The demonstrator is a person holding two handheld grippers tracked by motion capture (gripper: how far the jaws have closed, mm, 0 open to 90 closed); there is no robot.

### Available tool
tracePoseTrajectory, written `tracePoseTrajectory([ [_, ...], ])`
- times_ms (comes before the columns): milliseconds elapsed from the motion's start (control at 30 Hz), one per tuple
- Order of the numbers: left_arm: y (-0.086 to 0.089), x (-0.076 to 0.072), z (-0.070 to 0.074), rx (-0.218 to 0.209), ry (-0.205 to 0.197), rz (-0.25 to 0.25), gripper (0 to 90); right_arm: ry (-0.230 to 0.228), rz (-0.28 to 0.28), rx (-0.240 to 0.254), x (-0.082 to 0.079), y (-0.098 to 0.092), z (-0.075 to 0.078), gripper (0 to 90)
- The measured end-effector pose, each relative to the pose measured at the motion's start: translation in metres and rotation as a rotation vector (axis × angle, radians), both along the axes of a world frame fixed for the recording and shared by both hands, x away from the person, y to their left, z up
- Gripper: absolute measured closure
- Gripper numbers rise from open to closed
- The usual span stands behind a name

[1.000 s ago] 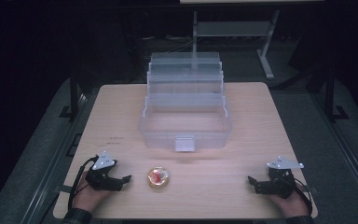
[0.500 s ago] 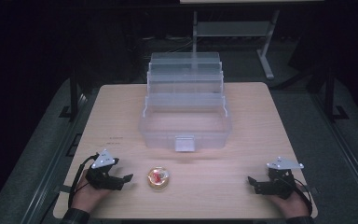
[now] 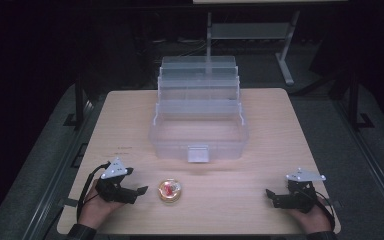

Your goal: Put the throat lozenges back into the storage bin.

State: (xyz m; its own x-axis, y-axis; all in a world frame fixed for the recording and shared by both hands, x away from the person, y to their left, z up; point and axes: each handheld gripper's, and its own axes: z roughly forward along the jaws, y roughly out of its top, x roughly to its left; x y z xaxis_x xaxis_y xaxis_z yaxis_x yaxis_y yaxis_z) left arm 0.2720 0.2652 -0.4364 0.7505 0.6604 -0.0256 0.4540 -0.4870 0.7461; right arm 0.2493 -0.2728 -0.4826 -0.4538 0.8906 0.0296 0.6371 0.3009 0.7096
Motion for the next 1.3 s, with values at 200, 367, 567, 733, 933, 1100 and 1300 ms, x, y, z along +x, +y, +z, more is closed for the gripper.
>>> tracePoseTrajectory([
  [200, -0.008, 0.0, 0.005, -0.013, 0.0, -0.022, 12.7, 0.001, 0.001, -0.001, 0.0, 0.0, 0.0, 5.4],
  [367, -0.014, 0.0, 0.009, -0.006, 0.003, -0.045, 12.7, -0.001, 0.002, -0.002, 0.001, 0.001, 0.0, 5.0],
  [567, -0.022, 0.001, 0.011, -0.012, 0.007, -0.068, 12.7, 0.0, 0.003, -0.002, 0.001, 0.001, 0.0, 5.0],
  [733, -0.027, 0.003, 0.014, -0.007, 0.008, -0.085, 12.7, 0.0, 0.003, -0.002, 0.001, 0.001, 0.0, 5.0],
  [933, -0.038, 0.005, 0.015, -0.006, 0.012, -0.114, 12.7, 0.001, 0.001, -0.002, 0.001, 0.001, 0.0, 5.0],
  [1100, -0.047, 0.007, 0.015, 0.003, 0.016, -0.138, 12.7, 0.001, 0.001, -0.002, 0.001, 0.001, 0.0, 5.0],
  [1300, -0.054, 0.009, 0.013, 0.011, 0.027, -0.161, 12.7, 0.001, 0.001, -0.001, 0.001, 0.001, 0.0, 5.0],
])
